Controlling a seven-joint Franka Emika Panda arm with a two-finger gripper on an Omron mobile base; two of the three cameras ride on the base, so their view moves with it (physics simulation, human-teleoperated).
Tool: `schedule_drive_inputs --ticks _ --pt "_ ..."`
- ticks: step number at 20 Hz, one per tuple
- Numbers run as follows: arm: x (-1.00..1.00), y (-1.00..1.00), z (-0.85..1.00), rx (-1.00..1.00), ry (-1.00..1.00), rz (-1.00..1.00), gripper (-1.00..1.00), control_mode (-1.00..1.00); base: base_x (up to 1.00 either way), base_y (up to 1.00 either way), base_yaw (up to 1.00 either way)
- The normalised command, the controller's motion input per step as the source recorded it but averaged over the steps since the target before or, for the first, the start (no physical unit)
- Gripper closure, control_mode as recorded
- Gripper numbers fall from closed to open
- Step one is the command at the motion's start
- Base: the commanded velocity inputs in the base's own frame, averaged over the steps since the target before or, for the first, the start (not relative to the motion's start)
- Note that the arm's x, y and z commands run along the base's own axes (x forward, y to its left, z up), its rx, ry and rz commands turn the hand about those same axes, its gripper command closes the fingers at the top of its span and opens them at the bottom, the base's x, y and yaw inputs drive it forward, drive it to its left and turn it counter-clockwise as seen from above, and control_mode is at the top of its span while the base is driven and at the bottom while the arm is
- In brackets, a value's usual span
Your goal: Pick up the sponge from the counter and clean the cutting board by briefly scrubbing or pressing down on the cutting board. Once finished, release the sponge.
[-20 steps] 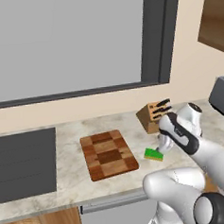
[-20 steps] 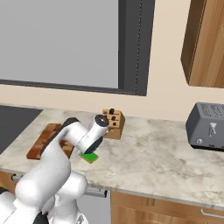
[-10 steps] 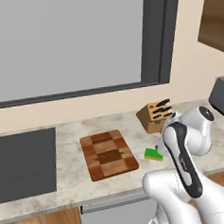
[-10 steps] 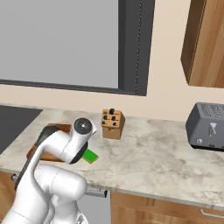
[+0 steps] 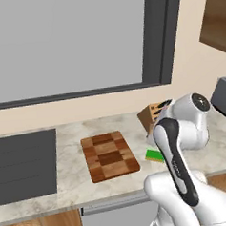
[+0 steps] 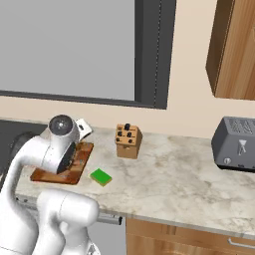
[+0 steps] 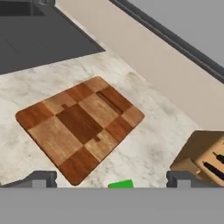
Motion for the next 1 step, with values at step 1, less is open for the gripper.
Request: schedule_drive_inputs --ticks 1 --pt "-0.13 0.43 0.42 -0.01 -0.05 -0.10 -1.00 -1.00 0.00 0.00 0.00"
